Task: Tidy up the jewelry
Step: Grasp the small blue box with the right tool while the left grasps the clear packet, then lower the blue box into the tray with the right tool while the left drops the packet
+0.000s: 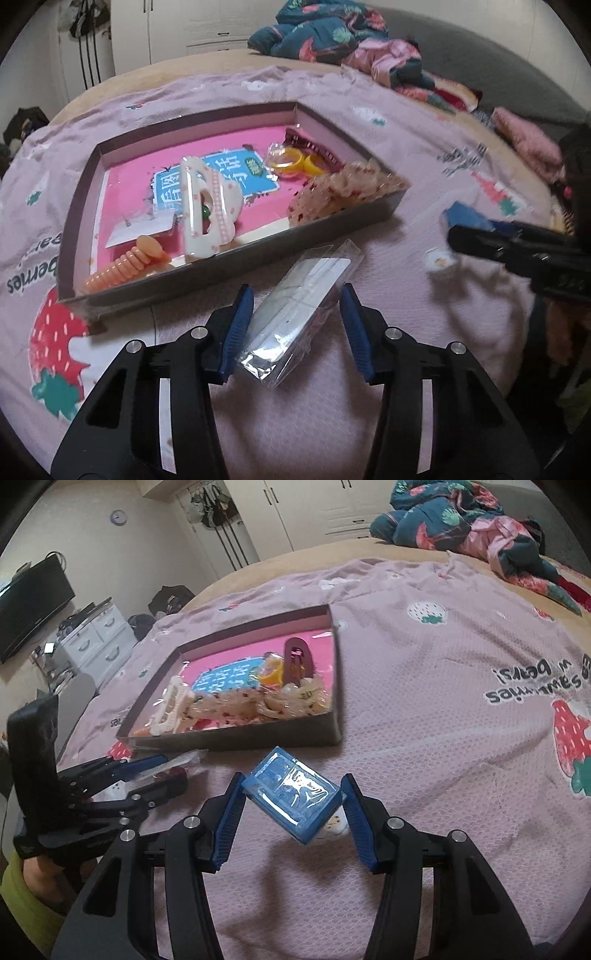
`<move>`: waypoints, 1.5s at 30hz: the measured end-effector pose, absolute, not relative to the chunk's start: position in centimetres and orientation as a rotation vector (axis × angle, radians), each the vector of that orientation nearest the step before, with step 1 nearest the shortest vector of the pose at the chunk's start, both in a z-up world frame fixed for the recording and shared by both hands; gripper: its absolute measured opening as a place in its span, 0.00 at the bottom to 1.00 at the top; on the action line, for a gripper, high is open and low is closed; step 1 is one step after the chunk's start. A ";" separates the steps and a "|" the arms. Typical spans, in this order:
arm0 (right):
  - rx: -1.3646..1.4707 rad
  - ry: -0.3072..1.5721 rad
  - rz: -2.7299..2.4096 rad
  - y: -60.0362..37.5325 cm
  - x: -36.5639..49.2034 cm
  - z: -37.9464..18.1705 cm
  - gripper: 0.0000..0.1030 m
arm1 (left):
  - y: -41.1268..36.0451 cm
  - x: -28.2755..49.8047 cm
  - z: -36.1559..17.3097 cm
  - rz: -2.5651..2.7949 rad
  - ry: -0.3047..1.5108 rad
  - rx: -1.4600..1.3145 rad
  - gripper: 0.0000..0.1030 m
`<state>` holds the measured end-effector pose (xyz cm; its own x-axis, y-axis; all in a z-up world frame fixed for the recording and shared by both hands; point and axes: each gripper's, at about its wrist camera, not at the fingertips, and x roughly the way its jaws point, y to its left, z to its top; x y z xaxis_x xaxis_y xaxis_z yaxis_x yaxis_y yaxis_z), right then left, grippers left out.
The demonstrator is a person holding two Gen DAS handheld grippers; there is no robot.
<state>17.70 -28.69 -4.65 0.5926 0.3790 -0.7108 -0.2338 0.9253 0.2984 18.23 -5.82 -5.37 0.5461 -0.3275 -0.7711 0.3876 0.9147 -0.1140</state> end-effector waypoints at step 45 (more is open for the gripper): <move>0.126 0.710 0.450 -25.8 21.7 2.4 0.50 | -0.8 15.4 -4.0 -0.356 0.934 -0.076 0.36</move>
